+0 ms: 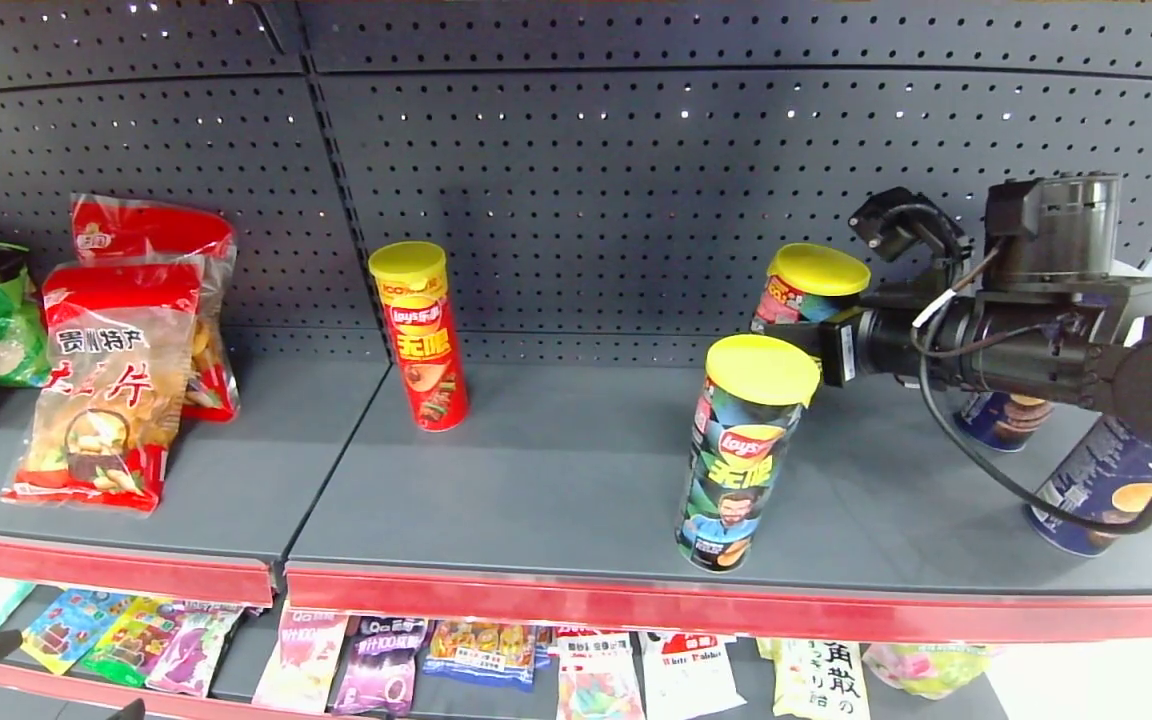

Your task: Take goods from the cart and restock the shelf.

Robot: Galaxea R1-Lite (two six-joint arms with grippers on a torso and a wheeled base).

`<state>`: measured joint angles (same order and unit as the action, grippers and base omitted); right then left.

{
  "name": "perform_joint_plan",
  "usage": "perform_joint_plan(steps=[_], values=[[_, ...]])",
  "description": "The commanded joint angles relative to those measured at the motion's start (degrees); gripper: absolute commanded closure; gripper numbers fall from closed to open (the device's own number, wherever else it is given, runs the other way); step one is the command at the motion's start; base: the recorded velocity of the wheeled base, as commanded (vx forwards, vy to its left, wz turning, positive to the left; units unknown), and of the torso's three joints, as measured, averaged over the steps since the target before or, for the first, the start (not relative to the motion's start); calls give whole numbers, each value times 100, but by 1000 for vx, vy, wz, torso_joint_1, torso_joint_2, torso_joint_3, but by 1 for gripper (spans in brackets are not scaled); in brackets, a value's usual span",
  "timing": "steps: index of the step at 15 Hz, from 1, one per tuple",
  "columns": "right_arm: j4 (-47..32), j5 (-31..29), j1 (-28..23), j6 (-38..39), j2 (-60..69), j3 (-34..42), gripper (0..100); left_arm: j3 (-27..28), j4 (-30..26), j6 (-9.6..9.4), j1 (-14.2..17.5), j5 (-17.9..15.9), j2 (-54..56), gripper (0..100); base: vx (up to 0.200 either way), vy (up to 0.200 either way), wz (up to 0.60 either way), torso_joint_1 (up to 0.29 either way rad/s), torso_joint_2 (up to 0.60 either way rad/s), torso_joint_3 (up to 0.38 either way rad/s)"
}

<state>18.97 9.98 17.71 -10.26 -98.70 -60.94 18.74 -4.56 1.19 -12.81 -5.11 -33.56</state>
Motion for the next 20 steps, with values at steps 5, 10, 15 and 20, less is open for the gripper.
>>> perform_joint_plan(steps=[5, 10, 15, 20], values=[[2, 4, 127, -2, -238, -173, 100, -10, -1, 4, -2, 1, -19, 0, 0, 0, 0, 0, 0, 0], [10, 12, 197, -2, -466, -313, 100, -19, -1, 12, -2, 1, -19, 0, 0, 0, 0, 0, 0, 0], [10, -32, 347, 7, -546, -340, 100, -46, -1, 21, -2, -8, -45, 0, 0, 0, 0, 0, 0, 0], [19, -225, 400, 33, -607, -383, 100, -90, -1, 21, -2, 1, -19, 0, 0, 0, 0, 0, 0, 0]])
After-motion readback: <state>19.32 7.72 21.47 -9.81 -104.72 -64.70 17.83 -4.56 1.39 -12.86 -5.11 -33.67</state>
